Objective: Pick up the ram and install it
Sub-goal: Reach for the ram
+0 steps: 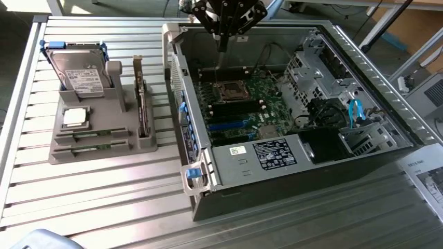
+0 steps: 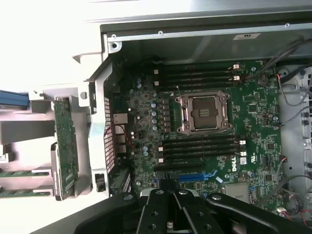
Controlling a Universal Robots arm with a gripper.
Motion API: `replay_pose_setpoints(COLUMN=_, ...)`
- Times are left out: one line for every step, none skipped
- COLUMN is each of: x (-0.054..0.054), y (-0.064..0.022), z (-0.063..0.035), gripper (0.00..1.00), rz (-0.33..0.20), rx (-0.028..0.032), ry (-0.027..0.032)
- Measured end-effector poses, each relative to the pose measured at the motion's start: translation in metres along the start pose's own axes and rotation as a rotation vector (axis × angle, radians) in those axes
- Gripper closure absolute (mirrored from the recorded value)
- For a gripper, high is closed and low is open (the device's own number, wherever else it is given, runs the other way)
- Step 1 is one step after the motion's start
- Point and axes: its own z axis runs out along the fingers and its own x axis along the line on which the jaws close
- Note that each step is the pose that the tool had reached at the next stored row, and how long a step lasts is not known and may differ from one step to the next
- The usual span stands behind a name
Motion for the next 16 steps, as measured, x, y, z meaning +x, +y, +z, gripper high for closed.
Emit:
replay_pose_setpoints(x=0.001, y=-0.0001, z=-0.0001, gripper=0.90, rz=0.000, rx=0.0001, ry=0.0001)
replay_pose_setpoints(x=0.003, y=-0.0002, z=-0.0001, gripper=0.90, rz=0.000, rx=0.0002, ry=0.0001)
replay_pose_setpoints(x=0.005, y=-0.0004, z=-0.0001, gripper=0.90, rz=0.000, rx=0.0001, ry=0.0001)
replay_pose_setpoints(x=0.008, y=-0.0006, z=-0.0001, gripper=0.90, rz=0.000, rx=0.0001, ry=0.0001)
replay_pose_setpoints(x=0.010, y=-0.0008, z=-0.0001, gripper=0.90, rz=0.000, rx=0.0001, ry=0.0001)
replay_pose_setpoints(x=0.013, y=-0.0009, z=-0.0002, gripper=0.90, rz=0.000, rx=0.0000, ry=0.0001)
replay_pose_setpoints(x=0.015, y=-0.0011, z=-0.0002, gripper=0.90, rz=0.000, rx=0.0001, ry=0.0000)
replay_pose_setpoints(x=0.017, y=-0.0013, z=-0.0002, gripper=0.90, rz=0.000, rx=0.0001, ry=0.0001)
replay_pose_setpoints(x=0.019, y=-0.0014, z=-0.0003, gripper=0.90, rz=0.000, rx=0.0002, ry=0.0001)
replay_pose_setpoints(x=0.021, y=-0.0015, z=-0.0003, gripper=0.90, rz=0.000, rx=0.0001, ry=0.0001)
replay_pose_setpoints(x=0.023, y=-0.0017, z=-0.0003, gripper=0.90, rz=0.000, rx=0.0001, ry=0.0001)
replay_pose_setpoints(x=0.025, y=-0.0019, z=-0.0004, gripper=0.90, rz=0.000, rx=0.0001, ry=0.0001)
replay_pose_setpoints(x=0.027, y=-0.0020, z=-0.0004, gripper=0.90, rz=0.000, rx=0.0001, ry=0.0001)
replay_pose_setpoints(x=0.029, y=-0.0022, z=-0.0005, gripper=0.90, rz=0.000, rx=0.0001, ry=0.0001)
replay_pose_setpoints(x=0.031, y=-0.0024, z=-0.0005, gripper=0.90, rz=0.000, rx=0.0001, ry=0.0001)
replay_pose_setpoints(x=0.034, y=-0.0026, z=-0.0006, gripper=0.90, rz=0.000, rx=0.0001, ry=0.0001)
